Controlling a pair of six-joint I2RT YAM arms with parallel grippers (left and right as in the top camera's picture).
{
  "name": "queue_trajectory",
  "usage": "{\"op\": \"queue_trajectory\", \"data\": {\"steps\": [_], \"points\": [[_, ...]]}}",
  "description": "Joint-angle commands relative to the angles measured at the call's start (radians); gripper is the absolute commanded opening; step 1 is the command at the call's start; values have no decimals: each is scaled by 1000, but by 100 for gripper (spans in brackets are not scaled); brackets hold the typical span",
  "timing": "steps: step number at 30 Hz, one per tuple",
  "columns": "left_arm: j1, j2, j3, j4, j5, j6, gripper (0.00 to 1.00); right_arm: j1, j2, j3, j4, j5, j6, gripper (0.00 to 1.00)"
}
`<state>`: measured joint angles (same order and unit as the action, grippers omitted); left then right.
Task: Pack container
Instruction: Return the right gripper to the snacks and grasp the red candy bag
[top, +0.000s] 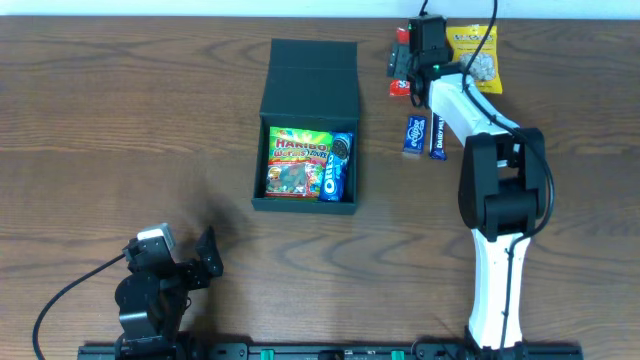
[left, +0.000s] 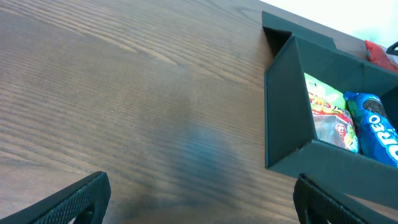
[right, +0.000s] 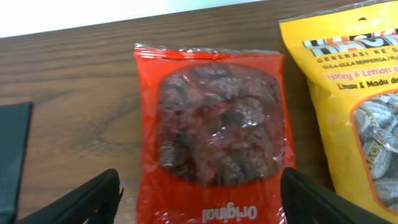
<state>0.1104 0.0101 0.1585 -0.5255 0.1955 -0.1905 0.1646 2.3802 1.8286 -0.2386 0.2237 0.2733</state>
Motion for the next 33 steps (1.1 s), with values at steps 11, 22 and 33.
{"op": "queue_trajectory", "data": {"steps": [11,22,33], "points": [[0,-6,-14,0,4,3,95,-24,56,4,-5,4,-13,61],[0,-6,-14,0,4,3,95,-27,93,4,-37,-32,-12,52],[0,-6,-14,0,4,3,95,-29,107,4,-84,-49,-13,1]]}}
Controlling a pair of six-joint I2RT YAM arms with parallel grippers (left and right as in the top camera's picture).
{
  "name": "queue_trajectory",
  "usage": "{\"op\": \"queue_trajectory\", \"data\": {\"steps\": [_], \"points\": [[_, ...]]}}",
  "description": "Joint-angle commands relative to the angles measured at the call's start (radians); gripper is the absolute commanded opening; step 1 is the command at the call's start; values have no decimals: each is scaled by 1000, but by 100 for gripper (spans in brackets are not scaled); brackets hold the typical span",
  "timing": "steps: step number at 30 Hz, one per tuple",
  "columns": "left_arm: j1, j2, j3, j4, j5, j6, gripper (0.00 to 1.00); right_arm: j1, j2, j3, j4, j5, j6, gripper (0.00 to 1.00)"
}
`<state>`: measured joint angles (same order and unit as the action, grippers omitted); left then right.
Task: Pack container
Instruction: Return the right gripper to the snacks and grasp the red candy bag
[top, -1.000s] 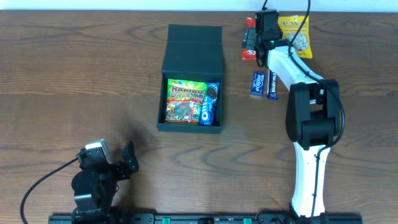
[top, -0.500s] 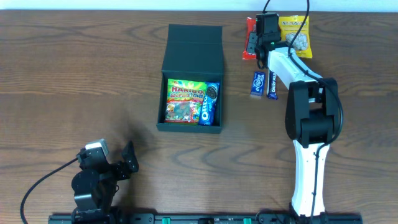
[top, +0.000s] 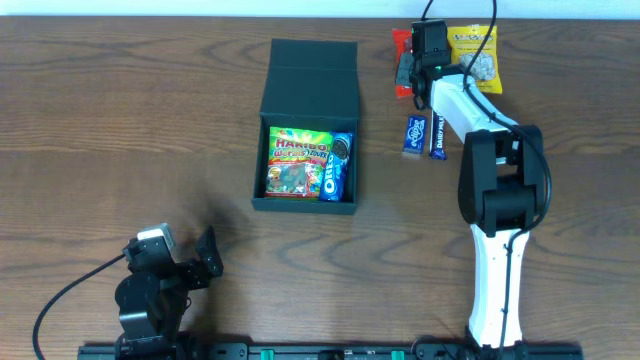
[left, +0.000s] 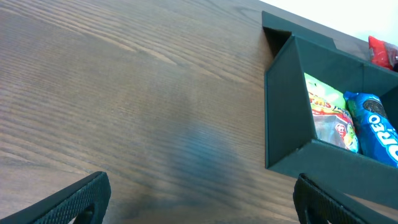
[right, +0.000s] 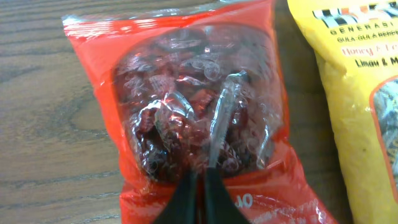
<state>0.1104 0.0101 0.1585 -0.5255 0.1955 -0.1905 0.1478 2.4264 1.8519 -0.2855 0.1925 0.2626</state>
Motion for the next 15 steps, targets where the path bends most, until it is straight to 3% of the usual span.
{"op": "queue_trajectory", "data": {"steps": [1,9,15], "points": [[0,-6,-14,0,4,3,95,-12,58,-19,-38,-18,-2,1],[0,-6,-14,0,4,3,95,-10,-52,10,-83,-32,-19,1],[0,-6,-14,0,4,3,95,14,-251,20,-130,-42,-62,1]]}}
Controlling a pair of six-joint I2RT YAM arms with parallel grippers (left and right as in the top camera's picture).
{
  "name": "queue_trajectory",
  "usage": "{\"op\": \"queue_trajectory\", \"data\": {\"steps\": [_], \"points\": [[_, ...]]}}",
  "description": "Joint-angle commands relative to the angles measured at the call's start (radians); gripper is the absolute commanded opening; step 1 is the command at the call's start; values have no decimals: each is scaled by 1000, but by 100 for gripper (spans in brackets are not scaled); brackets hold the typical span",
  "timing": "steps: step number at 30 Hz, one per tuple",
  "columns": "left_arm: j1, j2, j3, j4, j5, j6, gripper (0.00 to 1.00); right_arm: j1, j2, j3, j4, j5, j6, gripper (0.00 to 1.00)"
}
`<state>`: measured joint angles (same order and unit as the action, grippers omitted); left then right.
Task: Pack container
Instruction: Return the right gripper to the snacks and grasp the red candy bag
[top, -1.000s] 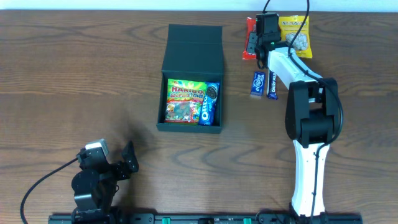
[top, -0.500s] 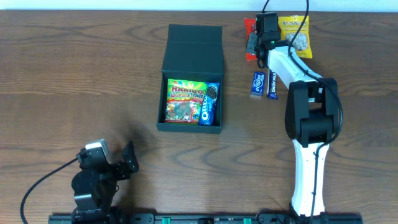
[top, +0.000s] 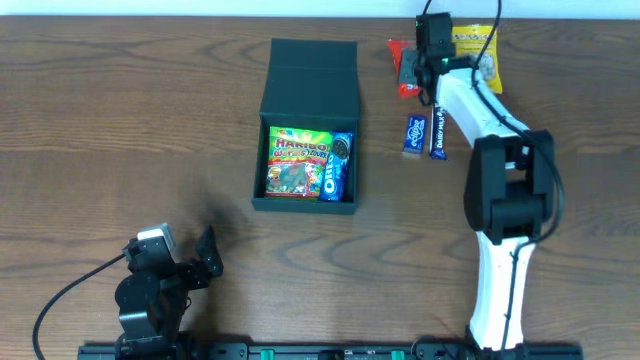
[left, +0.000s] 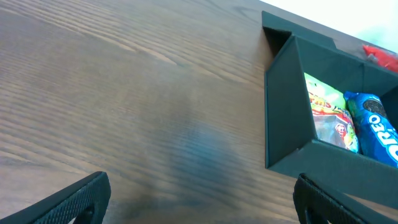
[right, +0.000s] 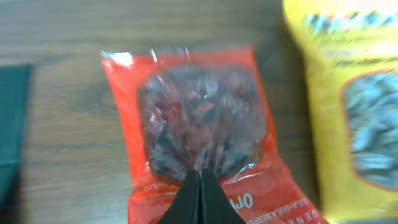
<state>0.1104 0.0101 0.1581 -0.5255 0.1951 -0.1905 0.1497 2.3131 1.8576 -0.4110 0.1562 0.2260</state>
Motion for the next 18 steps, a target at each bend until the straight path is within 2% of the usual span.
{"op": "queue_trajectory", "data": {"steps": [1,8,11,12,13,15,16,18], "points": [[0,-6,-13,0,4,3,95,18,-163,14,-16,-8,-26,1],[0,-6,-13,0,4,3,95,109,-317,14,-130,-2,-9,1],[0,-6,-13,0,4,3,95,145,-327,13,-164,85,8,1],[0,-6,-13,0,4,3,95,145,-312,9,-169,87,-3,4],[0,-6,-13,0,4,3,95,141,-296,7,-172,87,-11,17],[0,-6,-13,0,4,3,95,124,-250,6,-175,68,-74,79],[0,-6,-13,0,4,3,95,109,-224,6,-175,55,-107,99],[0,-6,-13,0,4,3,95,74,-168,6,-171,3,-197,99]]}}
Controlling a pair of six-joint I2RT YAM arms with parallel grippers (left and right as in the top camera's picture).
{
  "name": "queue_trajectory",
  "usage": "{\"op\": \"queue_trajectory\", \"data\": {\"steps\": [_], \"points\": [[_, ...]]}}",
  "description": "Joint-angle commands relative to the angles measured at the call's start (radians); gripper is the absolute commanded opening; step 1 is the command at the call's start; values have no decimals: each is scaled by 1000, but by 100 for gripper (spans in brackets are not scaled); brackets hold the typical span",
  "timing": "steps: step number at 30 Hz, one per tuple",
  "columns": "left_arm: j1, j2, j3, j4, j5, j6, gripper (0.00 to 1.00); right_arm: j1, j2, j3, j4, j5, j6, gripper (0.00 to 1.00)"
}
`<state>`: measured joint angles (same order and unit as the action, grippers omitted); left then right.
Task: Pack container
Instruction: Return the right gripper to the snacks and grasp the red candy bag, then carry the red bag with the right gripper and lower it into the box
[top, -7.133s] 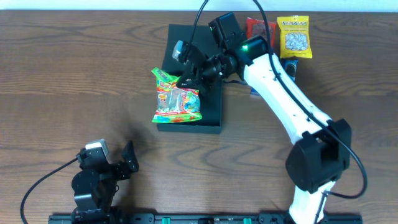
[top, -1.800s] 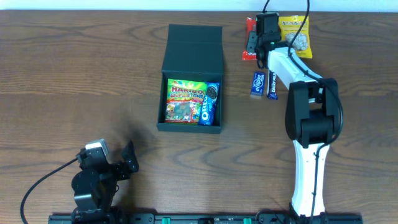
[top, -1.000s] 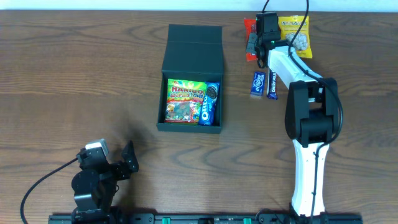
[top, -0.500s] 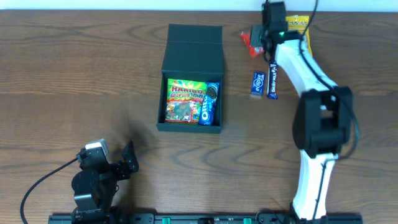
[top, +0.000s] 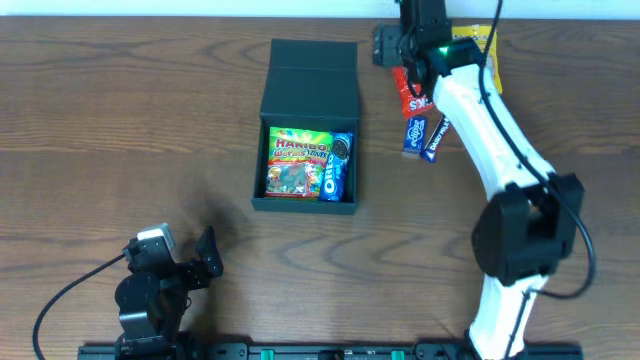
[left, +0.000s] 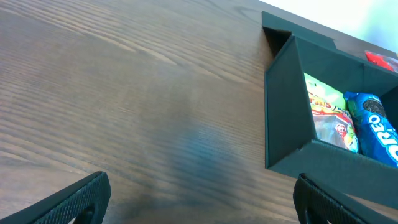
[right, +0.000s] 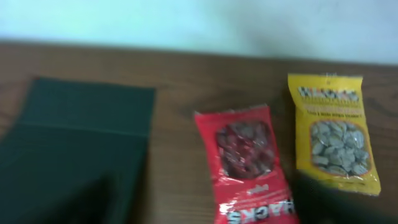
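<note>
A dark green box (top: 260, 150) lies open mid-table, its lid flat behind it, holding a Haribo bag (top: 296, 160) and an Oreo pack (top: 337, 166). The red snack bag (top: 411, 91) lies right of the lid, its lower end over the blue packets; it also shows in the right wrist view (right: 245, 158). My right gripper (top: 400, 42) is raised above the bag's far end. In its own blurred view the right gripper (right: 211, 208) looks open, dark fingers on either side, with nothing held. My left gripper (left: 202, 205) rests open near the front left, box (left: 292, 112) ahead.
A yellow snack bag (right: 333, 130) lies at the back right beside the red one. Two blue packets (top: 417, 135) lie right of the box. The table's far edge meets a white wall just behind the bags.
My right gripper was shut on the red bag, close over it. Now it is raised and open, and the bag lies a little nearer the blue packets, tilted.
My right gripper stood open over the red bag at the back of the table. Then it was shut on the bag's middle, and stayed pinched there. Now it is high and open with the bag below, shifted. The left arm stayed still throughout.
</note>
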<state>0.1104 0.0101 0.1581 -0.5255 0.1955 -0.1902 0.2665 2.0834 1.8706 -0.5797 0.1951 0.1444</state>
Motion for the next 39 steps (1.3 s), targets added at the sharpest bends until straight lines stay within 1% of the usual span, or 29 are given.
{"op": "queue_trajectory", "data": {"steps": [1,3,6,10,17,23,31,32,34,35,37,39], "points": [[0,-6,-13,0,4,3,95,-54,81,-6,1,-55,-147,99],[0,-6,-13,0,4,3,95,-79,117,-6,6,-78,-203,99],[0,-6,-13,0,4,3,95,-116,162,-6,24,-86,-241,99],[0,-6,-13,0,4,3,95,-167,211,-6,51,-189,-289,99],[0,-6,-13,0,4,3,95,-202,274,-6,80,-286,-288,99],[0,-6,-13,0,4,3,95,-196,309,-6,116,-294,-288,100],[0,-6,-13,0,4,3,95,-188,344,-6,120,-296,-280,99],[0,-6,-13,0,4,3,95,-187,344,-6,121,-286,-280,97],[0,-6,-13,0,4,3,95,-187,344,-6,118,-266,-280,89],[0,-6,-13,0,4,3,95,-187,344,-6,116,-256,-278,82],[0,-6,-13,0,4,3,95,-187,344,-6,113,-249,-246,73],[0,-6,-13,0,4,3,95,-187,344,-3,112,-250,-209,70]]}}
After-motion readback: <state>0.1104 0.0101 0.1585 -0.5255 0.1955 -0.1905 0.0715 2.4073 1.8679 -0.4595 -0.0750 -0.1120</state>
